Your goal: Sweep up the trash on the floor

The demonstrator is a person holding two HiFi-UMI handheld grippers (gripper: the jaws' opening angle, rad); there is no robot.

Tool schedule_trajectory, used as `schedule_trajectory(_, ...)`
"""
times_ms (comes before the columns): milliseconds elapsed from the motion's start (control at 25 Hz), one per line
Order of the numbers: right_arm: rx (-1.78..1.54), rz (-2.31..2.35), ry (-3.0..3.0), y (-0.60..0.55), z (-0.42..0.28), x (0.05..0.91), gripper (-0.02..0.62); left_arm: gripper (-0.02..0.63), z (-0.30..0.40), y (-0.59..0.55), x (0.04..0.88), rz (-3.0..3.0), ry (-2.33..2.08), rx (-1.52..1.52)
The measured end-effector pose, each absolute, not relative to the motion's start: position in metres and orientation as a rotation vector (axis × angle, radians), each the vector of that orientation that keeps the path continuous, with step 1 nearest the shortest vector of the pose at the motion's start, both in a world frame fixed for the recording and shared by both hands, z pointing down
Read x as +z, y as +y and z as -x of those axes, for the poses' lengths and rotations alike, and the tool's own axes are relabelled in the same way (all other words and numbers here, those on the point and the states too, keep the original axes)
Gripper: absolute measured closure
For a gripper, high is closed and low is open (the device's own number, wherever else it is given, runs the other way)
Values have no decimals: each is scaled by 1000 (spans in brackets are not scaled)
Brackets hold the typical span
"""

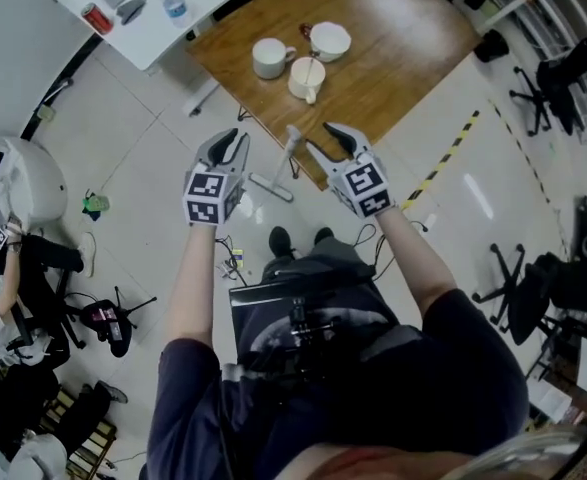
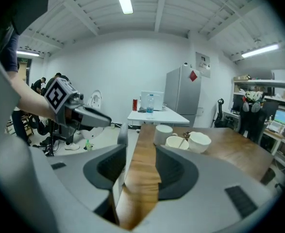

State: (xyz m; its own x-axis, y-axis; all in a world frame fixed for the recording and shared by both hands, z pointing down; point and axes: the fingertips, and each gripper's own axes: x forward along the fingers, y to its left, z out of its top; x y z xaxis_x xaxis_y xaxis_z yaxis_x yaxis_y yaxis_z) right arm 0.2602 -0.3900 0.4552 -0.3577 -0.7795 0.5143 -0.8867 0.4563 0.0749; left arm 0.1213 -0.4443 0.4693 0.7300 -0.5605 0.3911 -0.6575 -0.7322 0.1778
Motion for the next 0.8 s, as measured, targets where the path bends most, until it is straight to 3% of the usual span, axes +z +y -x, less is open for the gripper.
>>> schedule_trajectory(280, 251, -1357, -2271, -393, -252, 420, 374, 528, -118, -452, 359, -2733, -994, 176)
schedule_trajectory(360, 233, -1353, -2298, -392, -253, 402, 402, 528, -124, -449, 335, -2771, -987, 143)
schedule_trajectory(560, 192, -1307, -2392, -393, -242, 352, 413, 603, -128, -443, 304, -2805, -972, 158)
schedule_trajectory(800, 203, -1187, -2619, -412, -223, 298, 417, 606, -117, -443, 306, -2802, -1095, 231)
